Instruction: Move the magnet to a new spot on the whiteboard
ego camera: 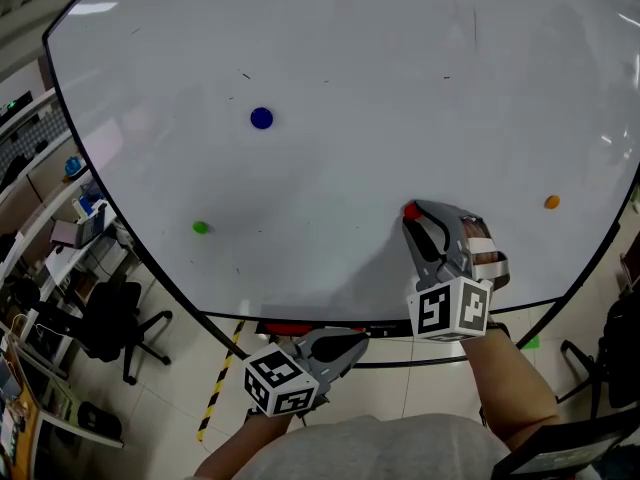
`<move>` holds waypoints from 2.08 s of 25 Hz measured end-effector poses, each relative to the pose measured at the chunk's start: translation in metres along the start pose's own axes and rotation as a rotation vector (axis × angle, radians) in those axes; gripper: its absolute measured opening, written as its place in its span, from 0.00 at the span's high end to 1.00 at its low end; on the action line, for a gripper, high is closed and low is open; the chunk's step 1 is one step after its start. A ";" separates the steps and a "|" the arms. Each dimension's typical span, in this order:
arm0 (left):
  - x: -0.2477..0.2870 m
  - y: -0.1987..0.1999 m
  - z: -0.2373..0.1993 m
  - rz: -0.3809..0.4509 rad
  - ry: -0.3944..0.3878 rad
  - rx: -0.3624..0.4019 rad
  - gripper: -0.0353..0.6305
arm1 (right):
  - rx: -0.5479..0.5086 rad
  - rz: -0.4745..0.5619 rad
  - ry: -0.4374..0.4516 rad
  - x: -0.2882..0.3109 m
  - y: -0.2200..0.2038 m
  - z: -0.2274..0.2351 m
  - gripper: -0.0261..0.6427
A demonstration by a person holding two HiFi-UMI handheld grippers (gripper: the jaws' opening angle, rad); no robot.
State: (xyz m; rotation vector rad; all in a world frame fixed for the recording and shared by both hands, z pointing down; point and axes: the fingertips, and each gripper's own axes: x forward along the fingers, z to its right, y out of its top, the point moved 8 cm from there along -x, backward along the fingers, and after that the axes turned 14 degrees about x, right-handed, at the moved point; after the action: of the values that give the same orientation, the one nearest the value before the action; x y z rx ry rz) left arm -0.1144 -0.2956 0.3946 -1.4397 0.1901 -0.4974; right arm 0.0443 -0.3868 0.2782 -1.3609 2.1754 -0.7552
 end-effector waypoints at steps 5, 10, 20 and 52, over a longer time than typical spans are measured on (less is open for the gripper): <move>-0.002 0.000 -0.001 0.004 -0.001 -0.001 0.97 | -0.051 -0.016 -0.034 0.004 -0.002 -0.001 0.79; -0.003 0.000 -0.002 0.006 -0.003 -0.001 0.97 | -0.029 -0.018 -0.038 0.005 -0.001 -0.003 0.78; -0.010 -0.003 -0.003 0.018 -0.011 -0.004 0.97 | 0.239 0.037 0.146 -0.032 0.005 -0.005 0.71; -0.058 -0.018 0.156 -0.016 -0.019 -0.016 0.97 | 0.919 -0.162 0.651 -0.255 -0.022 -0.155 0.96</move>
State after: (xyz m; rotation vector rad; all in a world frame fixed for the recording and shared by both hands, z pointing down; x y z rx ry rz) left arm -0.1041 -0.1310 0.4243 -1.4619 0.1677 -0.4964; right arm 0.0628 -0.1306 0.4322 -0.8423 1.6723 -2.1492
